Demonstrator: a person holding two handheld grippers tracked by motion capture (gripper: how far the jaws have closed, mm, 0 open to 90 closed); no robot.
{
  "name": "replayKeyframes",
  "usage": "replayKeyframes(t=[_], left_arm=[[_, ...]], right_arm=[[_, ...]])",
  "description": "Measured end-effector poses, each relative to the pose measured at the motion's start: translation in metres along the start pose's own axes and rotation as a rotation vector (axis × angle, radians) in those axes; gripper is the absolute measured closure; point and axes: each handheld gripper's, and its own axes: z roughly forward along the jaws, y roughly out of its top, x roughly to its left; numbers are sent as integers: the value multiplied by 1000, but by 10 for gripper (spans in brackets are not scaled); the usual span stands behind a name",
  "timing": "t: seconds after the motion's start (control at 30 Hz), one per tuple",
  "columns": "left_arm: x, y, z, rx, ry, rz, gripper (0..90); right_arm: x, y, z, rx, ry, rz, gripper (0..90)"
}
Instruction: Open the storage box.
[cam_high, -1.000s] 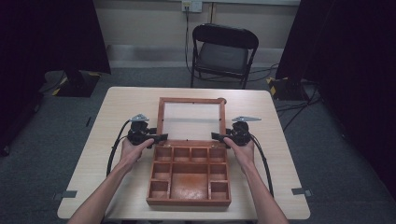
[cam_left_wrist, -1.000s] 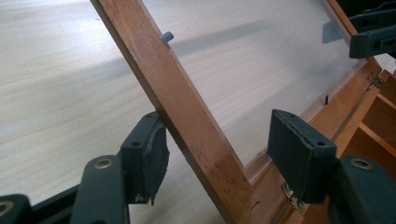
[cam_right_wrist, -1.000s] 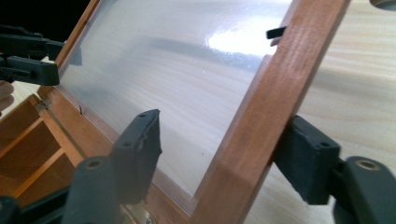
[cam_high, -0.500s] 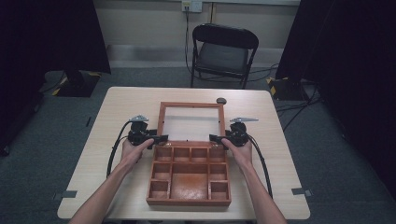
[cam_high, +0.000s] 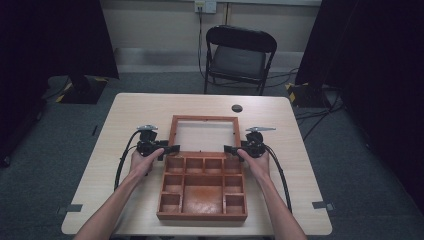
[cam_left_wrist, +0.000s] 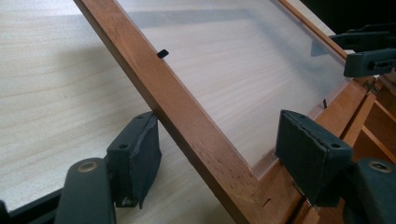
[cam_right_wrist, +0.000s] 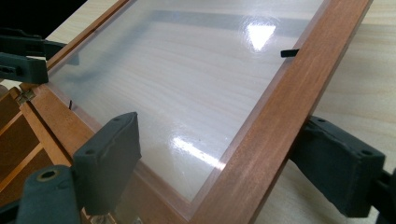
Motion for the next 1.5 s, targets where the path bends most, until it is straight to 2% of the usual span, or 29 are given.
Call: replayKeyframes(t=[0.07, 0.1, 0.17, 0.3, 0.4, 0.47, 0.5, 0.67, 0.73, 0.8, 0.97, 1.07, 1.17, 1.33, 1.4, 1.5], left_arm=[[0, 0, 0, 2, 6, -4, 273], [-2, 0, 0, 7, 34, 29, 279], [-3, 0, 0, 9, 38, 34, 278], [-2, -1, 0, 5, 37, 27, 281], [-2, 0, -1, 10, 47, 42, 278], [-4, 0, -3, 7, 53, 48, 274], [-4, 1, -4, 4, 52, 47, 273], [-5, 2, -13, -12, 98, 64, 277], [-6, 3, -17, -10, 96, 66, 276], [-9, 4, -23, -10, 106, 87, 274], [-13, 6, -38, -17, 135, 121, 262], [-13, 3, -46, -28, 139, 118, 256], [-13, 0, -51, -16, 145, 127, 250], [-13, -12, -67, 4, 155, 152, 238], [-12, -17, -73, 11, 163, 154, 236], [-9, -26, -80, 15, 177, 148, 234]], right_arm=[[0, 0, 0, 5, -2, 12, 144], [-1, -1, 1, 8, -6, 16, 128], [-4, -2, 2, 21, 3, 34, 132], [-4, -2, 2, 18, 1, 35, 133], [-5, -2, 1, 21, 8, 40, 143], [-6, -2, -2, 17, -17, 42, 151], [-6, -1, -3, 14, -23, 39, 156], [-1, 3, -13, -22, -55, 25, 168], [1, 5, -18, -38, -53, 10, 173], [3, 6, -22, -44, -43, 7, 173], [11, 5, -35, -40, -43, -28, 170], [14, -1, -48, -50, -41, -47, 164], [15, -5, -58, -48, -44, -40, 158], [15, -14, -80, -67, -65, -32, 148], [15, -19, -88, -64, -77, -44, 148], [16, -27, -100, -54, -120, -61, 148]])
